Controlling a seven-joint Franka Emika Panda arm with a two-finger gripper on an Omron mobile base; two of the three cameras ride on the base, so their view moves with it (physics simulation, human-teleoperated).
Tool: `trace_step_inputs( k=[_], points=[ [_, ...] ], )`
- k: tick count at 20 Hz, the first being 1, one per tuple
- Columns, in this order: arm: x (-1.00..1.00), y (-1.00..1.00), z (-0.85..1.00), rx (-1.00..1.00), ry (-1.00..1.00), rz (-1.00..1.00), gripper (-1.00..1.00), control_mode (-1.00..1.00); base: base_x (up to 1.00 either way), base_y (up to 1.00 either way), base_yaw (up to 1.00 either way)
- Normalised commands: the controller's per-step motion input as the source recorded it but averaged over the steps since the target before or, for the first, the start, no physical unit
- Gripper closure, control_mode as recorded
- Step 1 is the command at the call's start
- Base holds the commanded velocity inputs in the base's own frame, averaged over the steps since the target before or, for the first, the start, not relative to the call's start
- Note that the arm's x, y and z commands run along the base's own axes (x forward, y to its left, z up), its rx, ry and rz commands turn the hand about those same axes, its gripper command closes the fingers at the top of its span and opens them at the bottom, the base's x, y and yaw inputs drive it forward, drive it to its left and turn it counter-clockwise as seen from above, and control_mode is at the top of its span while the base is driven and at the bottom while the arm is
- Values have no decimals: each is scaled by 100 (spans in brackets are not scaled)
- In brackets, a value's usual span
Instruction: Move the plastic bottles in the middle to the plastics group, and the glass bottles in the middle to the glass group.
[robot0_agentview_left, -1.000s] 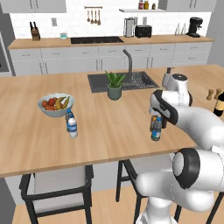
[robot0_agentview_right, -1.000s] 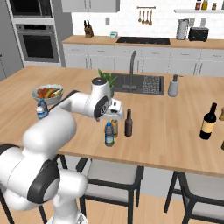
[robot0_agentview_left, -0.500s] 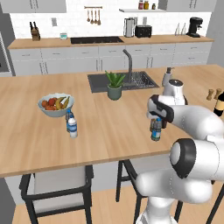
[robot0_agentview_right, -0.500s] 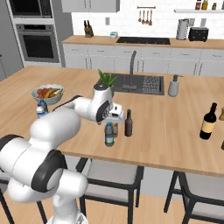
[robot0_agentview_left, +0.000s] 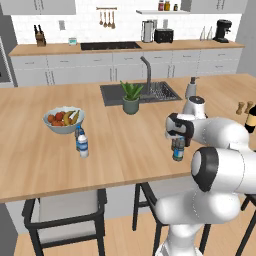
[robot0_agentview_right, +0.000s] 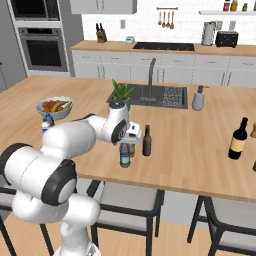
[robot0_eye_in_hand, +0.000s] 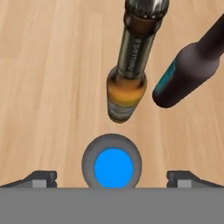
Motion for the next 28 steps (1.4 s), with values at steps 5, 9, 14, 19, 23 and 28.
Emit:
trace_step_inputs(
  k=[5, 9, 14, 19, 23, 28],
  points=[
    [10, 0, -26, 0, 0, 0, -100, -100, 0, 0, 0],
    [1, 0, -13, 0, 0, 0, -100, -100, 0, 0, 0],
    [0, 0, 0, 0, 0, 0, 100, -100, 0, 0, 0],
    [0, 0, 0, 0, 0, 0, 100, -100, 0, 0, 0],
    [-39, 32, 1, 0, -7, 2, 100, -100, 0, 0, 0],
    [-32, 96, 11, 0, -4, 11, 100, -100, 0, 0, 0]
  ],
)
